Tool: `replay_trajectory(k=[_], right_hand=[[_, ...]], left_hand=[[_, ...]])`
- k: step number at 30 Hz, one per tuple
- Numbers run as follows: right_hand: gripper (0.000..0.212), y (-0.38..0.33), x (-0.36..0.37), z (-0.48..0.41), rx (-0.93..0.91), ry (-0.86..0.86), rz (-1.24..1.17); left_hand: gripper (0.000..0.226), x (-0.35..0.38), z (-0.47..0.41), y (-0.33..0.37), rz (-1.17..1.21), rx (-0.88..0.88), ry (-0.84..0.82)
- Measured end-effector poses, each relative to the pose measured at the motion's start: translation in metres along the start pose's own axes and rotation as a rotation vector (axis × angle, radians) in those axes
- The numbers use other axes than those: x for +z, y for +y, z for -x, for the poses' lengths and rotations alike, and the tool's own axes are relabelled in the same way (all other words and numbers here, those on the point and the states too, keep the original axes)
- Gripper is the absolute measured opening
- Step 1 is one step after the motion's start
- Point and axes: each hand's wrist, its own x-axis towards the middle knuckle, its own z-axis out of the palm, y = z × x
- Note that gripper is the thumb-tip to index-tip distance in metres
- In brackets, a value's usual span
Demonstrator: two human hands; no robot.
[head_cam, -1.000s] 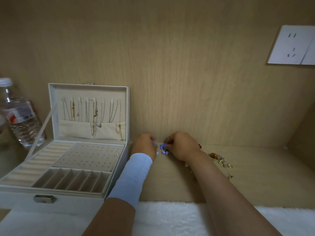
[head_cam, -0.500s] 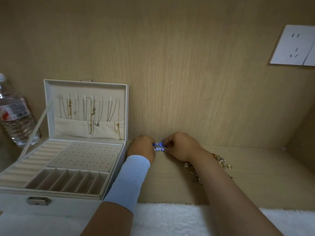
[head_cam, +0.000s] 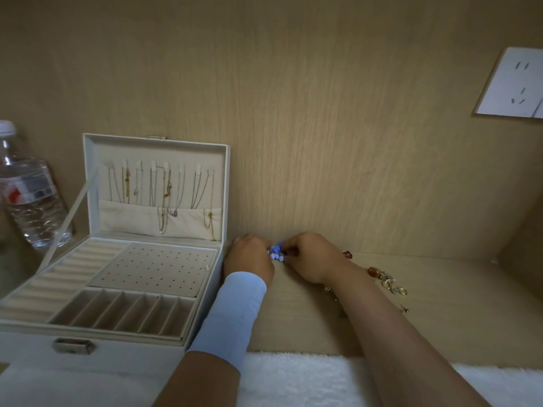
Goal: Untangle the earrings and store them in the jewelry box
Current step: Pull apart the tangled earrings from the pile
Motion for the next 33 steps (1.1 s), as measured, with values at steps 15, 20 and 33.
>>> replay_trajectory(k=[15, 20, 33], right_hand=[[0.011, 0.079, -0.105, 0.058, 0.183, 0.081, -0.026], [0.021, 0.097, -0.099, 0.058, 0.204, -0.032, -0.033], [0.015, 0.11, -0.095, 0.051, 0.265, -0.148, 0.029]], left_hand=[[0.026, -0.01, 0.003, 0.07, 0.084, 0.287, -0.157], [0.025, 0.014, -0.008, 0.102, 0.062, 0.246, -0.225], [0.019, 0.051, -0.015, 0.111, -0.015, 0.177, -0.184]])
